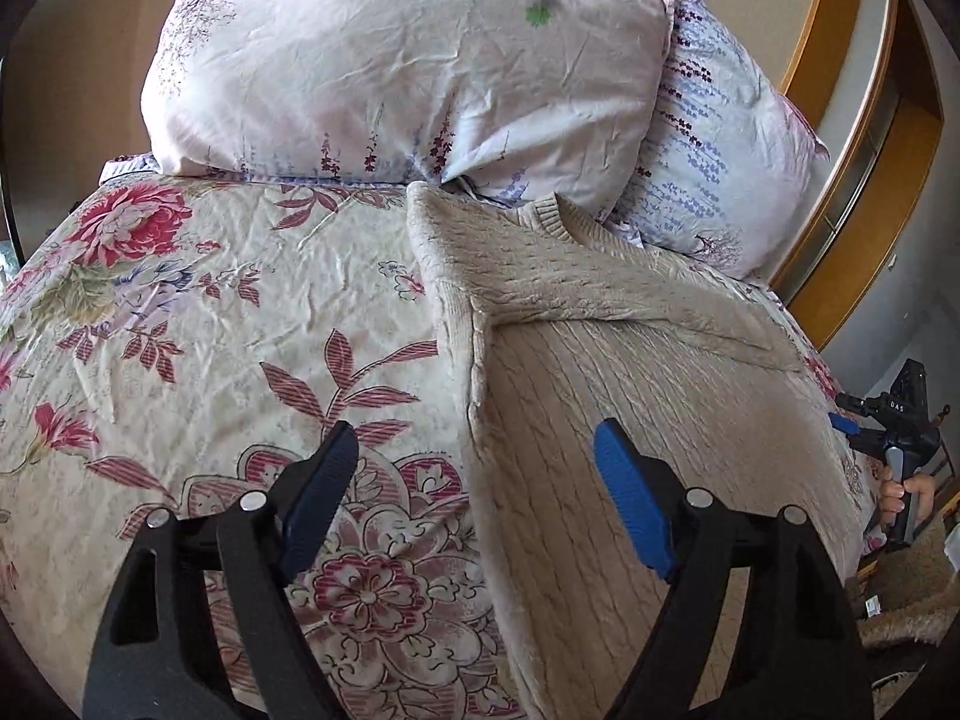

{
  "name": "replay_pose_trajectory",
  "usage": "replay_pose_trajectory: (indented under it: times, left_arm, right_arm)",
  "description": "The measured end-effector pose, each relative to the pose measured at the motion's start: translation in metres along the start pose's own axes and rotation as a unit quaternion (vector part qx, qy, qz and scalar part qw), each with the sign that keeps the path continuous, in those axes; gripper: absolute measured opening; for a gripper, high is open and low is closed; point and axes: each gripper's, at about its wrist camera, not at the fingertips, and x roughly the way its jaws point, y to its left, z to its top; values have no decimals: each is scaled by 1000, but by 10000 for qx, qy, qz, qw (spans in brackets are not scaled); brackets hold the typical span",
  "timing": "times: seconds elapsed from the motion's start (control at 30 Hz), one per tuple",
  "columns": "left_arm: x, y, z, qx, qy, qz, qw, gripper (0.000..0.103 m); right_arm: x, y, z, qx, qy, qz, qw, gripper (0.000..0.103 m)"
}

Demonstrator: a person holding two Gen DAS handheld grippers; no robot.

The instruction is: Fold small clothes

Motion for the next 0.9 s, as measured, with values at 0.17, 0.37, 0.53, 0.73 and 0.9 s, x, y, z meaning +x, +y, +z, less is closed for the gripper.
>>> replay_pose_trajectory:
  times: [0.17, 0.37, 0.53, 0.73, 0.9]
  left_arm:
    - [34, -21, 22, 351, 311, 71, 9989, 77]
    - [73, -53, 34, 1133, 657, 702, 9889, 76]
    - [101, -61, 35, 1538, 926, 1281, 9754, 71]
    - [107, -39, 46, 1061, 835, 1480, 9797, 68]
    - [103, -15, 53, 775, 746, 1816, 9775, 65]
  right_arm:
    - [26, 27, 25, -412, -150, -602, 9972, 46]
    - [51, 63, 26, -1517, -70, -1900, 9700, 37]
    - [57, 61, 20, -1742, -120, -2515, 9520, 37]
    - [67, 56, 19, -1745, -110, -2616, 9492, 37]
    - [71, 59, 23, -1755, -133, -2680, 9472, 34]
